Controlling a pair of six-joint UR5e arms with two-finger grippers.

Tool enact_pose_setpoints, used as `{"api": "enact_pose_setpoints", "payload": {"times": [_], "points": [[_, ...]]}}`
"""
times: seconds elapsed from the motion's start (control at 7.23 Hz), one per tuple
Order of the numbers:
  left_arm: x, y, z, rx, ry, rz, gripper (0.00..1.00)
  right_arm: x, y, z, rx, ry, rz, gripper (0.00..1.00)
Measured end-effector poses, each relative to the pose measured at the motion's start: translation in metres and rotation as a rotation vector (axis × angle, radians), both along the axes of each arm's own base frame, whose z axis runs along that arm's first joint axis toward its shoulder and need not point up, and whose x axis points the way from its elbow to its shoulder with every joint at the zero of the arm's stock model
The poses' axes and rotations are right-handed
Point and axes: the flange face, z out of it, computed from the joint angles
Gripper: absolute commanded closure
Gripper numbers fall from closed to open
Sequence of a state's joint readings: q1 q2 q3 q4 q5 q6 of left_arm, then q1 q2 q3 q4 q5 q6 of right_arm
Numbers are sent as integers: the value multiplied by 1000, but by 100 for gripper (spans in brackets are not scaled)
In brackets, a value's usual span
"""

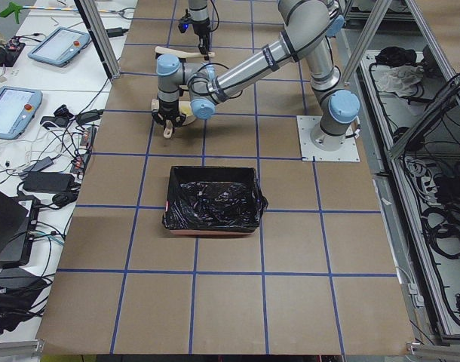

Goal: Sweep and dump trash into bin
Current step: 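Lift the brush away with the right gripper while the left gripper raises the dustpan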

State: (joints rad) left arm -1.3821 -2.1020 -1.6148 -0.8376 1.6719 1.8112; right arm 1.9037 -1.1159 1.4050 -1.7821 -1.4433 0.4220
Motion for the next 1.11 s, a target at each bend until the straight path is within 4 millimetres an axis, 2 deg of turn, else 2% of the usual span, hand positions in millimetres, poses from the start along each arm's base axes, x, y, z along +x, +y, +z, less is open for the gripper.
{"api": "enact_pose_setpoints", "payload": {"times": [0.42, 0.55, 0.97, 1.11], "points": [[12, 4, 24, -30, 0, 11, 100, -125, -20, 8, -2, -3, 9, 100], [28, 8, 39, -33, 13, 28, 100, -165, -29, 9, -5, 4, 2, 100], [104, 43, 102, 6, 28, 37, 100, -272, -42, 5, 31, 17, 15, 100], [143, 62, 120, 21, 22, 38, 100, -307, -41, -1, 52, 9, 24, 100]]}}
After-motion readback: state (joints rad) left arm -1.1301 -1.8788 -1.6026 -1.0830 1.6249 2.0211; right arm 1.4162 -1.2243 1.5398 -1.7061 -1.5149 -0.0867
